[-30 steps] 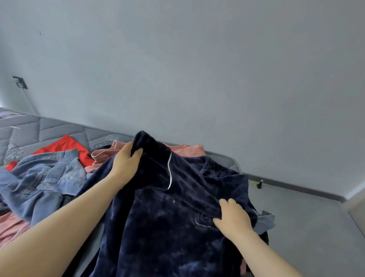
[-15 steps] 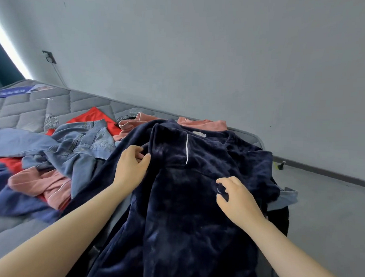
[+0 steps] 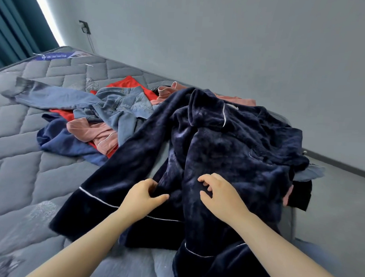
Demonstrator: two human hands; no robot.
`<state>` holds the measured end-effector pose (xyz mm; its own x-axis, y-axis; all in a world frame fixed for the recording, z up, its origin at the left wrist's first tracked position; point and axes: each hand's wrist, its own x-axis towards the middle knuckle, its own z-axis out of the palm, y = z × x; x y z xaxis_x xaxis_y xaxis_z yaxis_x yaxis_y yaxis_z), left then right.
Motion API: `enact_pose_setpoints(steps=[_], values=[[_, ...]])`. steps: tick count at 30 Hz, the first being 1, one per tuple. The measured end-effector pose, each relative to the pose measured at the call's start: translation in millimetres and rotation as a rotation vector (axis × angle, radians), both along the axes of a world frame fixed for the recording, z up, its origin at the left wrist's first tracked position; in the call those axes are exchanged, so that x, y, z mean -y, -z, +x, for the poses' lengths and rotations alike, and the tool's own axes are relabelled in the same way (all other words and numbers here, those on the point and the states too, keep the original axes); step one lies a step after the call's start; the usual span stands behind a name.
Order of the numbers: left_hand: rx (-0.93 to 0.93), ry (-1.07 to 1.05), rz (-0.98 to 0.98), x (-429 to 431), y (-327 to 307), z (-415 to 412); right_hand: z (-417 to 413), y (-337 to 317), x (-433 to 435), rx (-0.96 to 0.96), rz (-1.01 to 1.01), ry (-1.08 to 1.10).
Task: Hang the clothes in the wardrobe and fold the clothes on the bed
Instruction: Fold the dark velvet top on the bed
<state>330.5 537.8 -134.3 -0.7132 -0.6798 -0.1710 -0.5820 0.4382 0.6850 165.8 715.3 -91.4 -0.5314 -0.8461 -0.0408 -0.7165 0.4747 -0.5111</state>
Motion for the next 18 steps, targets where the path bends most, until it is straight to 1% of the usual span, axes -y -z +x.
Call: enact_pose_setpoints(steps=[3, 5, 6, 8, 9, 10, 11, 13, 14, 16, 18], values=[[0.000, 0.058, -0.096, -8.1, -4.9, 7.9, 13.8, -1.5, -4.8, 0.010, 0.034, -0.014], [-0.062, -0.020, -0.048, -7.8, -13.6, 12.8, 20.8, -4.1, -8.6, 0.005, 0.038, -0.016], [-0.111, -0.096, 0.026, -3.7, -19.5, 17.6, 23.3, -5.7, -10.3, -0.002, 0.036, -0.017], [-0.245, -0.227, 0.274, 11.2, -33.0, 35.4, 27.5, -9.4, -13.7, -0.008, 0.040, -0.019], [-0.294, -0.260, 0.386, 19.6, -39.5, 47.2, 29.6, -10.9, -15.6, -0.007, 0.050, -0.021], [-0.296, -0.270, 0.441, 27.3, -43.2, 59.4, 31.6, -12.0, -17.6, -0.007, 0.066, -0.024], [-0.235, -0.263, 0.414, 33.5, -44.5, 70.6, 33.9, -12.5, -19.9, -0.008, 0.090, -0.028], [0.015, -0.236, 0.177, 40.4, -39.6, 85.9, 39.2, -12.0, -25.3, -0.001, 0.146, -0.034], [0.110, -0.220, 0.056, 39.7, -36.8, 89.4, 42.2, -11.1, -28.3, 0.008, 0.174, -0.039], [0.170, -0.181, -0.122, 32.8, -28.2, 92.2, 48.7, -8.6, -35.1, 0.027, 0.217, -0.051], [0.120, -0.154, -0.311, 16.5, -24.7, 91.5, 56.3, -4.9, -42.6, 0.041, 0.240, -0.066]])
